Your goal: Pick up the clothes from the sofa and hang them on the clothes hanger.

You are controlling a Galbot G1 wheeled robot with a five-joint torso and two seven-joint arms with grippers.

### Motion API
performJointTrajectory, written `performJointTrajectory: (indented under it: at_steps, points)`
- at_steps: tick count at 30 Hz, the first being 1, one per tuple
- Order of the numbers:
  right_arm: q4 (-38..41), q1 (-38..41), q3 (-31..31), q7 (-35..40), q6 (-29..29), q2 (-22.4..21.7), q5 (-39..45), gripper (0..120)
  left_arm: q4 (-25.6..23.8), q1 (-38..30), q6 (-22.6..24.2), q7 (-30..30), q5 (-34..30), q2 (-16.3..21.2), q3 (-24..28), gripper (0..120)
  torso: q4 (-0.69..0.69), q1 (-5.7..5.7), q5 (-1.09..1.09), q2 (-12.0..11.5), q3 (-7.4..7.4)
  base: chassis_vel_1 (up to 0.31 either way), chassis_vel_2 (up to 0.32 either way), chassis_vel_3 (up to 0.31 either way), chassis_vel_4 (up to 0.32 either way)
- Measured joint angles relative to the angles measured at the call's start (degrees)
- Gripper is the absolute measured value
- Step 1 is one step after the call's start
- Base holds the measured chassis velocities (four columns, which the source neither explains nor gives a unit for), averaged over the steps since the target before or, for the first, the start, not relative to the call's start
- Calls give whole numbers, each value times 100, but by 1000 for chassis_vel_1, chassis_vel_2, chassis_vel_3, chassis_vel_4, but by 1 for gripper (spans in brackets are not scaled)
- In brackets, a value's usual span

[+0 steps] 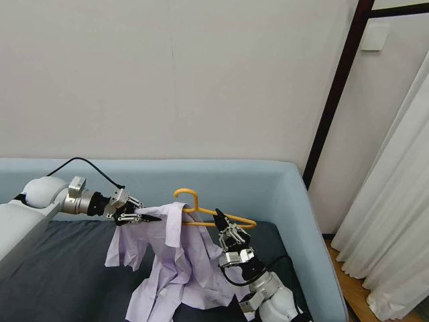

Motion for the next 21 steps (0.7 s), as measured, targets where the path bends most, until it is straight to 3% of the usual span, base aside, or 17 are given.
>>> performJointTrajectory:
  at_steps: [1,4,5,8,9,11,13,14,18,21]
  points:
    - [0,0,0,0,0,0,0,32,0,0,0,0,0,0,0,6,0,0,0,0,0,0,0,0,0]
    - [80,-81,-150,-936,545,-50,1640,47,130,-64,-67,0,27,-54,-28,6,0,0,-1,1,0,0,0,0,0]
    - [80,-81,-150,-936,545,-50,1640,47,130,-64,-67,0,27,-54,-28,6,0,0,-1,1,0,0,0,0,0]
    - [-316,-108,-363,-1996,704,-96,3500,61,140,-132,-87,4,23,-27,-59,6,-1,0,0,1,0,0,0,0,0]
    - [-316,-108,-363,-1996,704,-96,3500,61,140,-132,-87,4,23,-27,-59,6,-1,0,0,1,0,0,0,0,0]
    - [-580,-101,-458,-2626,529,-54,4844,71,124,-149,-102,6,14,24,-71,5,-1,0,-1,1,0,0,0,0,0]
    - [-730,-59,-529,-3092,-30,38,6419,79,107,-149,-127,6,-5,60,-99,1,1,0,-1,1,0,0,0,0,0]
    - [-730,-59,-529,-3092,-30,38,6419,79,107,-149,-127,6,-5,60,-99,1,1,0,-1,1,0,0,0,0,0]
    - [-974,24,-401,-3756,-585,258,8519,97,66,-60,-184,-6,-2,97,-171,1,1,0,-1,1,0,0,0,0,0]
    - [-1005,29,-346,-4022,-655,286,8975,100,55,-1,-203,-6,3,121,-220,1,0,0,0,1,0,0,0,0,0]
